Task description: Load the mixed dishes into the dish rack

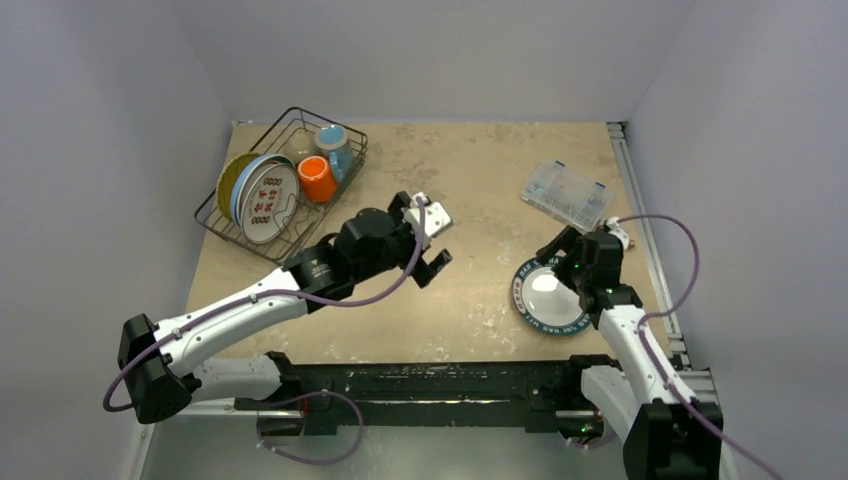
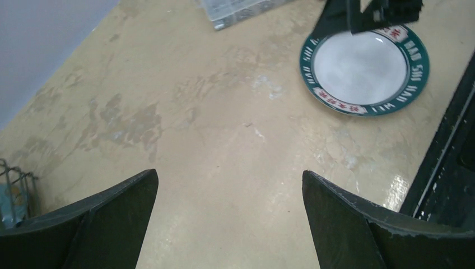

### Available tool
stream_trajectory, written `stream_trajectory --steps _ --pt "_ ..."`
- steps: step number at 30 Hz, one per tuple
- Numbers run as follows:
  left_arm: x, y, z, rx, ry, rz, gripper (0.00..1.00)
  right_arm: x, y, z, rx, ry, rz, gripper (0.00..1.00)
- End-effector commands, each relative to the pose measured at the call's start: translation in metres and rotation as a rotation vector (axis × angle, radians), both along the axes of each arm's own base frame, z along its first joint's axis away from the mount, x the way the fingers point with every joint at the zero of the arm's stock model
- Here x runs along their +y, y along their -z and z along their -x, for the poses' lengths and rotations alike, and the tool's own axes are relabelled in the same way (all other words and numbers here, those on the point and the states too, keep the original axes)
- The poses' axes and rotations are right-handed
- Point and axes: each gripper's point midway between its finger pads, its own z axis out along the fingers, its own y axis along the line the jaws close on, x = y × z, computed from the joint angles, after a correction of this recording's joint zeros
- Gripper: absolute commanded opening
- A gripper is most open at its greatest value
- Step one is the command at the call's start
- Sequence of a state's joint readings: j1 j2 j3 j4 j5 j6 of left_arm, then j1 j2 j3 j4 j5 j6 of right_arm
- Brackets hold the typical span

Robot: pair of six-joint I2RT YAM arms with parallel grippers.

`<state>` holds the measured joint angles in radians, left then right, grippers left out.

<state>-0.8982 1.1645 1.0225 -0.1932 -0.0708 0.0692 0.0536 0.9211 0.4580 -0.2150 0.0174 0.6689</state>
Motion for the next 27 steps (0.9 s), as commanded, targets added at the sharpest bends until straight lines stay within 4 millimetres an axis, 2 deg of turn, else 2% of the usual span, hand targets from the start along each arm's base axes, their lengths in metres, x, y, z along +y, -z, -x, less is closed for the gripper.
stream_trajectory --steps 1,5,7,10,12,20,27 --pt "-0.015 0.005 0.017 -0.118 0.106 -0.097 1.00 -0.065 -0.010 0.015 -0.053 0.412 -0.081 0.87" --pt "-0.005 -0.003 0.015 -0.121 0.059 -0.114 1.00 -0.092 -0.006 0.026 -0.065 0.567 -0.086 0.91" --pt "0.003 -0.005 0.006 -0.156 0.004 -0.131 1.00 -0.107 -0.013 0.031 -0.069 0.625 -0.034 0.98" --pt "0.011 -0.007 -0.003 -0.179 -0.055 -0.160 1.00 -0.128 -0.023 0.032 -0.092 0.694 0.036 0.99" --pt "0.013 -0.009 -0.003 -0.167 -0.060 -0.168 1.00 -0.134 -0.017 0.033 -0.056 0.716 0.034 0.99" --pt "0.010 0.000 -0.006 -0.141 -0.057 -0.186 1.00 -0.129 0.016 0.026 0.058 0.657 -0.056 0.99" --pt "0.010 0.015 -0.016 -0.073 -0.095 -0.231 1.00 -0.102 0.040 0.017 0.138 0.477 -0.130 0.97"
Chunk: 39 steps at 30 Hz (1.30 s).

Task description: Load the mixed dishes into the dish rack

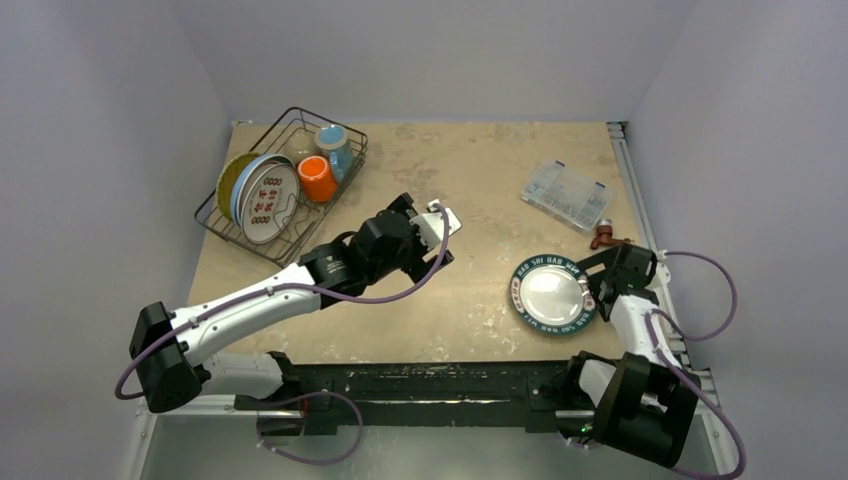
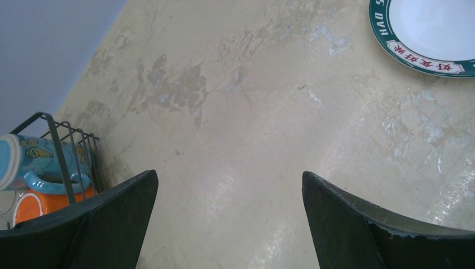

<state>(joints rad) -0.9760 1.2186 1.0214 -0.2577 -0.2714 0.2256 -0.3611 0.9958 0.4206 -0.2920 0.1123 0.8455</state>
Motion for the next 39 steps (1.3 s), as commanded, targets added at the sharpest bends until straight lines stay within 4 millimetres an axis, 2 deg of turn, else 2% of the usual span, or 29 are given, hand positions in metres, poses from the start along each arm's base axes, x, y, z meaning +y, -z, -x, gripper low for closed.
stream_trajectory --steps 1,4,8,12,16,20,22,24,29,33,35,39 --pt "0.000 -0.013 -0.013 0.022 -0.056 0.016 0.99 0.018 0.001 -0.018 -0.039 -0.153 -0.057 0.97" --pt "0.003 -0.007 -0.019 0.040 -0.085 0.014 0.99 0.031 0.008 -0.019 -0.036 -0.211 -0.110 0.97" --pt "0.003 0.002 -0.023 0.081 -0.111 -0.006 0.99 0.061 0.005 -0.025 -0.127 -0.304 -0.233 0.96" --pt "-0.004 0.021 -0.024 0.161 -0.110 -0.018 0.99 0.096 0.003 -0.019 -0.190 -0.368 -0.367 0.96" --pt "-0.024 0.054 -0.017 0.355 -0.097 -0.028 0.99 0.130 0.000 -0.013 -0.215 -0.452 -0.403 0.96" --pt "-0.058 0.093 0.007 0.654 -0.026 0.026 0.94 0.161 -0.014 -0.010 -0.284 -0.541 -0.434 0.96" --pt "-0.074 0.105 0.022 0.790 0.021 0.051 0.90 0.164 -0.018 -0.009 -0.298 -0.567 -0.410 0.96" --pt "-0.078 0.117 0.028 0.872 0.002 0.051 0.88 0.162 -0.018 -0.008 -0.293 -0.576 -0.388 0.96" --pt "-0.073 0.147 0.021 0.955 -0.146 0.079 0.77 0.161 -0.020 -0.005 -0.280 -0.614 -0.348 0.96" --pt "-0.093 0.162 0.037 1.177 -0.148 0.220 0.68 0.162 -0.015 -0.002 -0.260 -0.624 -0.357 0.96" --pt "-0.096 0.172 0.040 1.253 -0.172 0.249 0.66 0.164 -0.013 -0.002 -0.257 -0.632 -0.367 0.96" --pt "-0.088 0.185 0.032 1.265 -0.272 0.268 0.60 0.164 -0.008 0.000 -0.248 -0.635 -0.370 0.96"
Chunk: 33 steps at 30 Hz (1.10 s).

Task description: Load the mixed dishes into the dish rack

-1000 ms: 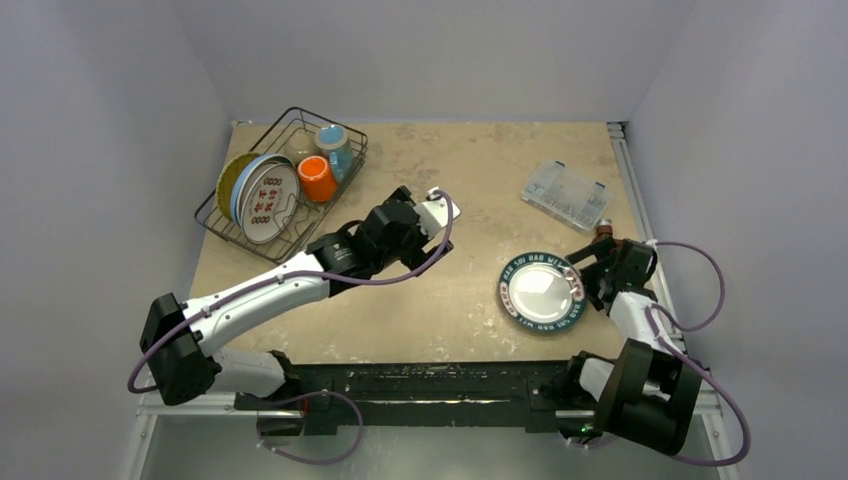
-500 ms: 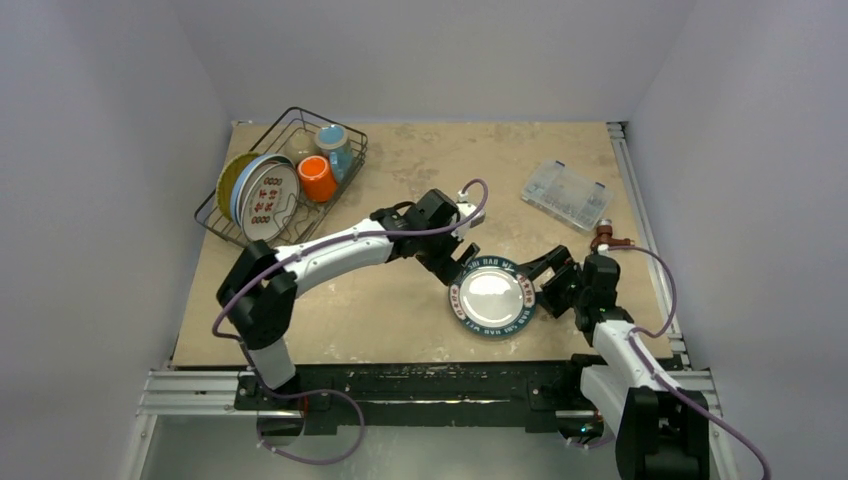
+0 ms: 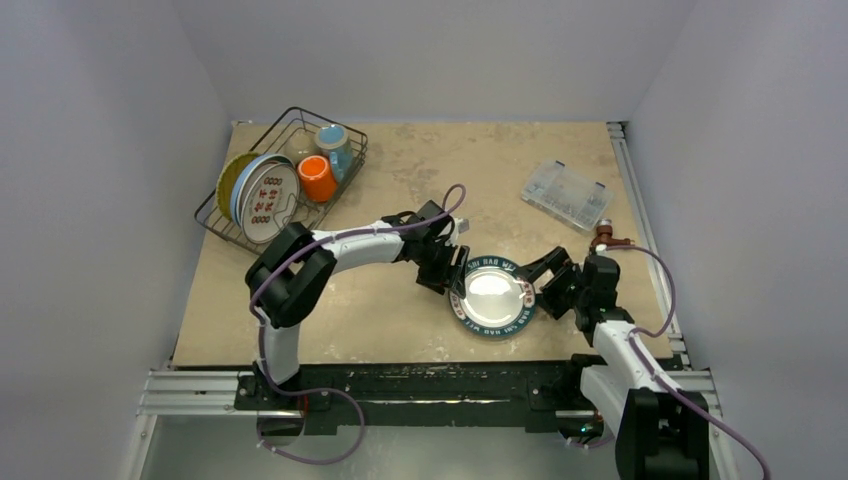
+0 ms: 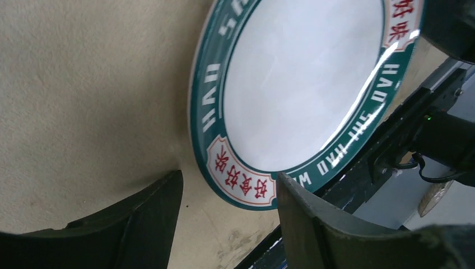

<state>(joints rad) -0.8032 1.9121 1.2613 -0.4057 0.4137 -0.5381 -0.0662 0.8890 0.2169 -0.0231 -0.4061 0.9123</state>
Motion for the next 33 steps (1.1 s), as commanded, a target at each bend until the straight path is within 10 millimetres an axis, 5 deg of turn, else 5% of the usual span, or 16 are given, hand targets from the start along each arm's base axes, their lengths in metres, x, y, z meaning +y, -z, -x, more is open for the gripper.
stream_trajectory --steps 1,5,16,22,26,33 --pt "-0.002 0.003 -0.005 0.064 -0.111 0.024 0.60 0.002 0.002 0.000 -0.006 -0.031 0.009 0.96" --pt "0.009 0.004 -0.015 0.020 -0.163 -0.012 0.61 0.003 0.002 -0.003 -0.022 -0.029 0.005 0.91" --pt "-0.028 0.032 0.022 0.398 -0.194 0.179 0.56 0.015 0.008 -0.003 -0.003 -0.065 -0.027 0.68" --pt "-0.029 0.028 0.021 0.388 -0.194 0.200 0.46 0.028 0.013 -0.001 0.003 -0.083 -0.034 0.47" --pt "-0.027 0.024 0.015 0.368 -0.202 0.211 0.40 0.035 0.014 -0.001 0.016 -0.106 -0.036 0.42" --pt "-0.023 0.023 0.007 0.402 -0.239 0.236 0.41 0.041 0.016 -0.001 0.026 -0.131 -0.032 0.25"
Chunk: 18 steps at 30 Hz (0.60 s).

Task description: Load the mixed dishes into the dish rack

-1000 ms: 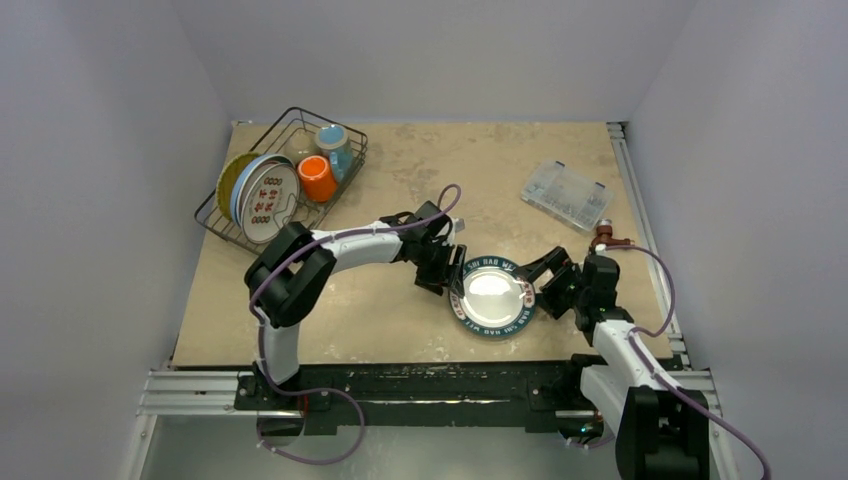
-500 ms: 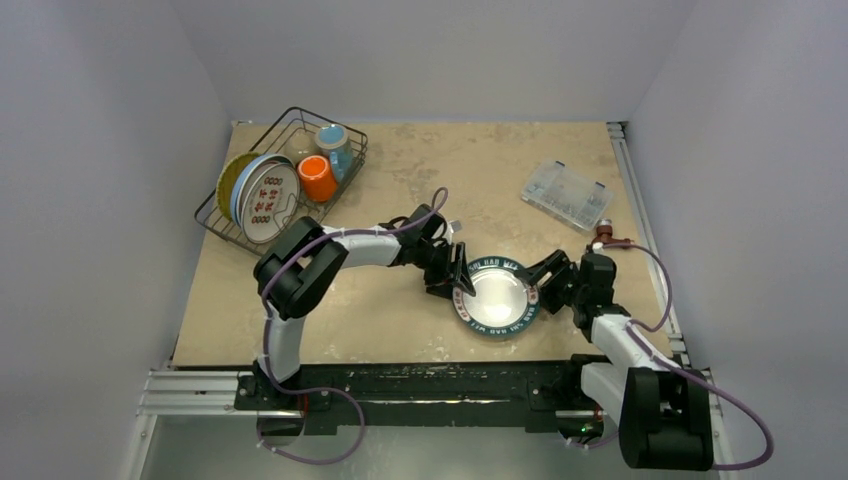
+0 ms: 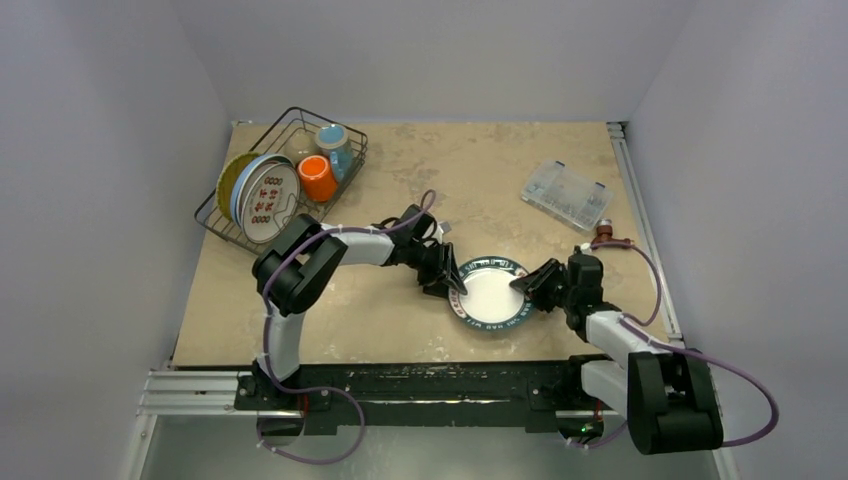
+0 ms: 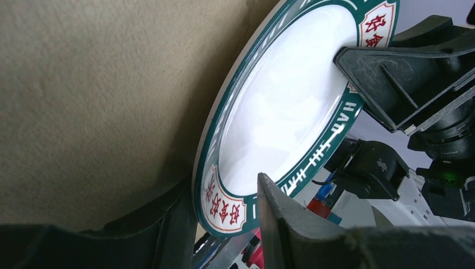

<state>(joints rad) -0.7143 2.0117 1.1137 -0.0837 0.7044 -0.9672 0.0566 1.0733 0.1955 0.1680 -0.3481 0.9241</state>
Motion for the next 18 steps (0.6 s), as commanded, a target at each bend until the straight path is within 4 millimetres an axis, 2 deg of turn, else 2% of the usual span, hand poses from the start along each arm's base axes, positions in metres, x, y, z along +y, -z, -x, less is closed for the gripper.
stream_trajectory --steps 1,5,9,13,16,18 --pt "-0.009 0.005 -0.001 -0.005 -0.015 0.035 0.43 0.019 -0.008 0.003 0.005 -0.059 -0.057 0.21" --pt "-0.008 -0.007 -0.015 0.041 -0.087 0.123 0.51 0.014 -0.014 0.001 -0.022 -0.047 -0.022 0.00" --pt "-0.009 -0.024 -0.021 0.069 -0.116 0.206 0.56 0.018 -0.032 -0.003 -0.103 -0.050 -0.060 0.00" --pt "-0.013 -0.034 -0.020 0.083 -0.122 0.252 0.56 0.024 -0.061 -0.007 -0.246 -0.059 -0.114 0.00" --pt "-0.013 -0.038 -0.019 0.090 -0.124 0.273 0.54 0.025 -0.084 -0.008 -0.358 -0.059 -0.145 0.00" --pt "-0.016 -0.048 -0.020 0.074 -0.114 0.313 0.50 0.024 -0.093 -0.006 -0.407 -0.048 -0.159 0.00"
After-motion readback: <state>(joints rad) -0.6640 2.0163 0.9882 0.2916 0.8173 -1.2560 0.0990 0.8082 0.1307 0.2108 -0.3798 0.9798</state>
